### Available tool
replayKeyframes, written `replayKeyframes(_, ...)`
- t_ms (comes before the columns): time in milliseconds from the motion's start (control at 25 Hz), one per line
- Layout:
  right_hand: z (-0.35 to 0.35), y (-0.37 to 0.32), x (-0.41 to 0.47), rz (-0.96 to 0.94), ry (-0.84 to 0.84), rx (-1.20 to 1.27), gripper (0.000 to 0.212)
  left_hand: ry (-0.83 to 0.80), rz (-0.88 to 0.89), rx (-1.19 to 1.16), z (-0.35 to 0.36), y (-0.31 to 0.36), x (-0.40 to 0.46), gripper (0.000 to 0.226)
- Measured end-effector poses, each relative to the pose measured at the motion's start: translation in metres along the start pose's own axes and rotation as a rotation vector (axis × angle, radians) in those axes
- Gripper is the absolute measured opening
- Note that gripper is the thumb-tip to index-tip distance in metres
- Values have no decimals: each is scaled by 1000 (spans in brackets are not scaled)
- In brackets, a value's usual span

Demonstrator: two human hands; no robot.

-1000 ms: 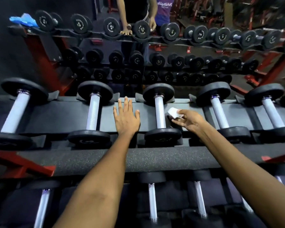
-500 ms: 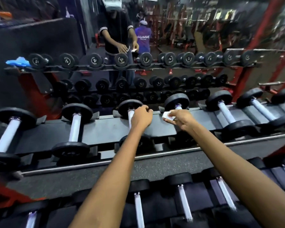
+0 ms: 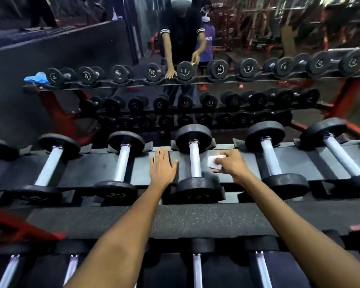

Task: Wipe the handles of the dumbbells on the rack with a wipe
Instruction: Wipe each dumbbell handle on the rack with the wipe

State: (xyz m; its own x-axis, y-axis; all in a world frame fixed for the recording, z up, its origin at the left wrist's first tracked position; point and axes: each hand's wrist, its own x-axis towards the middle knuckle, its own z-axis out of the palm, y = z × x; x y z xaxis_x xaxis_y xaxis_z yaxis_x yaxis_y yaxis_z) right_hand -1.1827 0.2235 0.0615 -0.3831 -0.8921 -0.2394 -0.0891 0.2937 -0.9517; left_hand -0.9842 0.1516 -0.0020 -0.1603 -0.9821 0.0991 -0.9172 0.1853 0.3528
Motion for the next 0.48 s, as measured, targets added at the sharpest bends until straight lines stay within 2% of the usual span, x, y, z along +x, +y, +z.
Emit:
replayKeyframes(160, -4, 12, 9, 6, -194, -88, 21, 69, 12, 90, 18, -9, 0, 64)
replayKeyframes(240, -5, 15, 10, -34, -247, -272, 14, 80, 15, 115, 20, -8, 2, 65)
replayKeyframes(360, -4, 24, 16, -109, -204, -615, 11, 106, 0, 87, 23, -10, 3, 71)
replayKeyframes(440, 4, 27, 20, -99, -244, -637, 13, 122, -6, 70, 24, -11, 5, 71)
replayKeyframes(480, 9, 28, 22, -75, -347, -560, 13, 133, -7, 66, 24, -11, 5, 69)
